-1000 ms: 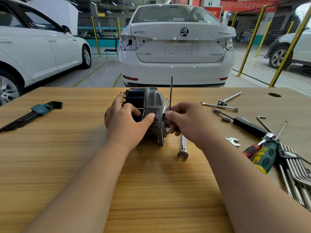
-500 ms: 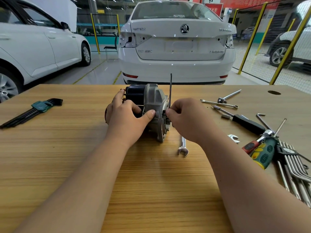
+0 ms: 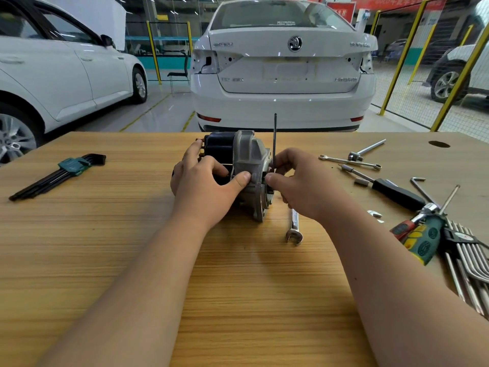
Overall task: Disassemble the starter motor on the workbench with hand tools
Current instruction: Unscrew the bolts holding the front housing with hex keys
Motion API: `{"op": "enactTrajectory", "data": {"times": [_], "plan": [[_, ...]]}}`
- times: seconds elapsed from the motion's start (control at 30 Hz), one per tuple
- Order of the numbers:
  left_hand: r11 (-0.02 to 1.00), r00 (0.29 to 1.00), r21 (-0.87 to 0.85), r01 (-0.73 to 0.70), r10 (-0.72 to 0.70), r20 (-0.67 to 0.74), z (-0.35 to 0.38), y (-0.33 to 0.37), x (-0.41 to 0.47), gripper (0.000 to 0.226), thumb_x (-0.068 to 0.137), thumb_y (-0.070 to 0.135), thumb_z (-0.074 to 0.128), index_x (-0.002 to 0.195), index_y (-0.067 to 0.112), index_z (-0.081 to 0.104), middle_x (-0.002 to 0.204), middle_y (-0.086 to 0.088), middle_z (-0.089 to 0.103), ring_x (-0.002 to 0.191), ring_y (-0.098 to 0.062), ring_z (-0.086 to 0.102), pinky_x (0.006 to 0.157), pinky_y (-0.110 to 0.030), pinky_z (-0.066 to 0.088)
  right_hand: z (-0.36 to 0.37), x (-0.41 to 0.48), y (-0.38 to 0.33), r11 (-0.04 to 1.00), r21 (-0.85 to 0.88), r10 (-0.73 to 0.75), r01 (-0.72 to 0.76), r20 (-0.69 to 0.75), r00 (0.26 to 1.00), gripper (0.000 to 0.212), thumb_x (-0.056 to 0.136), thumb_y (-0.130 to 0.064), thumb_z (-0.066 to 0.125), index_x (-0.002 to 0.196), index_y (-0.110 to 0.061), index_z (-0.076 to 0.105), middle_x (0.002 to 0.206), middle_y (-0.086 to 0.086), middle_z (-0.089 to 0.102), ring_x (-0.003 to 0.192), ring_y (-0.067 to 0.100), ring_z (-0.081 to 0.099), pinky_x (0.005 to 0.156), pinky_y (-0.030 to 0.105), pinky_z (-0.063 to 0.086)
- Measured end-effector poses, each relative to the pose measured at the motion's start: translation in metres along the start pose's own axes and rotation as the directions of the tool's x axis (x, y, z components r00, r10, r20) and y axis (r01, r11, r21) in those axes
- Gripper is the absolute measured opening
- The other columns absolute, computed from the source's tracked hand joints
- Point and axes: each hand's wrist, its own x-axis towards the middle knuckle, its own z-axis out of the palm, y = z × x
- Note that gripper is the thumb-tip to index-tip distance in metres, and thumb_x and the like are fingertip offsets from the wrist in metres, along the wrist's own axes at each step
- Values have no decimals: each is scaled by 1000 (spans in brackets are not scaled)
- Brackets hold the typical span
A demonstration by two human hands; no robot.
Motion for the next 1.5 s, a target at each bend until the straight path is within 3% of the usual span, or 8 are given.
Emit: {"op": "enactTrajectory", "data": {"times": [0.3, 0.47, 0.7, 0.87, 0.97, 1.03, 1.2, 1.5], "plan": [[1000, 1000, -2, 9, -9, 12, 1, 1, 0, 40, 70, 69, 65, 80, 34, 50, 159, 11, 17, 142, -20, 17, 112, -46, 26, 1, -3, -8, 978, -156, -146, 138, -44, 988, 34, 87, -15, 67, 73, -36, 45, 72, -12, 56, 63, 3, 54, 49, 4, 37], [1000, 1000, 9, 13, -13, 24, 1, 0, 0, 40, 69, 70, 64, 76, 34, 46, 159, 10, 17, 142, -20, 18, 113, -46, 25, 0, -11, -12, 911, -308, -266, 276, 74, 961, 41, 81, -2, 64, 67, -35, 43, 80, -13, 50, 66, 5, 47, 55, 20, 36], [1000, 999, 22, -8, 7, 46, -2, -1, 0, 41, 67, 69, 66, 84, 35, 49, 159, 10, 15, 143, -20, 16, 113, -45, 23, -4, -15, -9, 897, -338, -271, 284, 89, 959, 14, 86, -13, 67, 85, -26, 60, 102, -7, 52, 83, 17, 58, 71, 38, 54], [998, 995, 57, -19, 13, 98, -4, -3, 1, 49, 58, 76, 64, 82, 38, 44, 159, 14, 11, 143, -20, 13, 113, -44, 19, -8, -13, -8, 895, -341, -266, 286, 106, 958, 26, 87, -15, 66, 80, -36, 53, 88, -18, 49, 79, 5, 55, 63, 20, 43], [998, 994, 65, -14, 7, 106, -3, -4, 0, 53, 56, 79, 63, 83, 39, 43, 158, 16, 8, 143, -19, 12, 114, -44, 20, -13, -15, -4, 954, -250, -163, 166, 34, 986, 28, 86, -19, 68, 74, -39, 53, 77, -19, 58, 72, -6, 57, 57, 8, 40], [998, 994, 59, -12, 6, 105, -3, -4, 0, 54, 54, 81, 61, 83, 39, 43, 158, 16, 9, 142, -19, 12, 113, -45, 21, -14, -14, -2, 998, -54, -40, 42, 30, 999, 18, 88, -18, 68, 80, -31, 60, 71, -10, 66, 66, 1, 65, 59, 16, 50], [999, 996, 51, -10, 5, 87, -1, -5, 1, 55, 55, 79, 64, 85, 37, 45, 158, 15, 10, 143, -19, 12, 112, -44, 21, -7, -12, -7, 906, 377, 190, -193, 46, 981, 4, 91, -6, 62, 94, -7, 64, 69, 5, 68, 54, 11, 66, 51, 20, 53], [999, 997, 53, -10, 5, 83, -1, -4, 2, 53, 55, 77, 64, 84, 37, 45, 159, 14, 10, 142, -20, 13, 113, -45, 22, 6, -8, -7, 921, 359, 162, -150, -4, 987, 29, 89, -7, 62, 112, -23, 53, 67, 3, 69, 52, 10, 62, 52, 23, 54]]}}
